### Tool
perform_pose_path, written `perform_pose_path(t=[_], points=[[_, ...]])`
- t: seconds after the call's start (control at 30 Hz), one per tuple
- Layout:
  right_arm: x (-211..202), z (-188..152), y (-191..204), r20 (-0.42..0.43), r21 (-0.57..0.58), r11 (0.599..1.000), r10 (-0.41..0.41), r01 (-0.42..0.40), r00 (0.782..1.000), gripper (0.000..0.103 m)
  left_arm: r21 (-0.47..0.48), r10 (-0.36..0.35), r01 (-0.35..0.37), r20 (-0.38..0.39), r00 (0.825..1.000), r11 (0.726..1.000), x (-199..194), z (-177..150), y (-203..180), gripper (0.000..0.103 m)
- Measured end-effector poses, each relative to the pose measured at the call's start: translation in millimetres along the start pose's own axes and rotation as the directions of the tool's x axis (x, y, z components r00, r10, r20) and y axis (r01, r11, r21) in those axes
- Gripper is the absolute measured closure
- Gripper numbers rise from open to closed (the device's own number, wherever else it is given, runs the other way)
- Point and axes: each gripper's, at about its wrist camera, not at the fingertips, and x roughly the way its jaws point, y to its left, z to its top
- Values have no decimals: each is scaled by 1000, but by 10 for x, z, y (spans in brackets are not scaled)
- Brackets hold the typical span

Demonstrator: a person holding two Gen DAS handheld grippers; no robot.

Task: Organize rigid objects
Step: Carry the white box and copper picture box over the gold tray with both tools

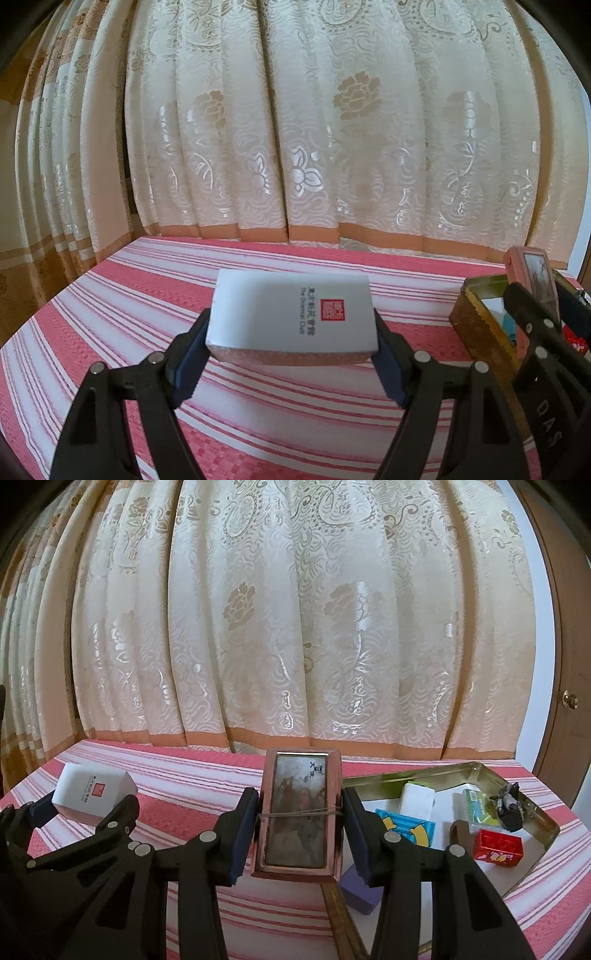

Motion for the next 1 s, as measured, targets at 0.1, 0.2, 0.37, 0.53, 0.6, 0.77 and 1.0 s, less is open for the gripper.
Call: perform_pose_path(t=[0.1, 0.2, 0.37, 0.53, 0.6, 0.77, 1.0], points=[[-18, 7, -32, 5, 2, 1000, 0, 0, 1000, 54, -12, -11, 11, -4, 1000, 1000, -2, 0, -17, 24], [-44, 19, -57, 17, 4, 1000, -1, 0, 1000, 54, -22, -23, 23, -12, 1000, 999, -2, -1, -51, 24], [-89, 37, -113, 37, 6, 1000, -2, 2, 999, 54, -21, -30, 30, -1, 1000, 999, -46, 0, -132, 24], [-125, 50, -206, 48, 14, 1000, -4, 3, 999, 54, -13, -36, 36, 18, 999, 999, -104, 17, -228, 24], [-141, 53, -265, 53, 22, 1000, -9, 8, 999, 54, -12, -39, 40, 23, 999, 999, -123, 28, -269, 24], [-161, 64, -419, 61, 37, 999, -25, 23, 998, 54, -8, -51, 52, 31, 998, 999, -175, 54, -382, 24], [-173, 80, -638, 71, 55, 998, -48, 44, 996, 54, -2, -65, 66, 73, 995, 998, -318, 129, -525, 24]])
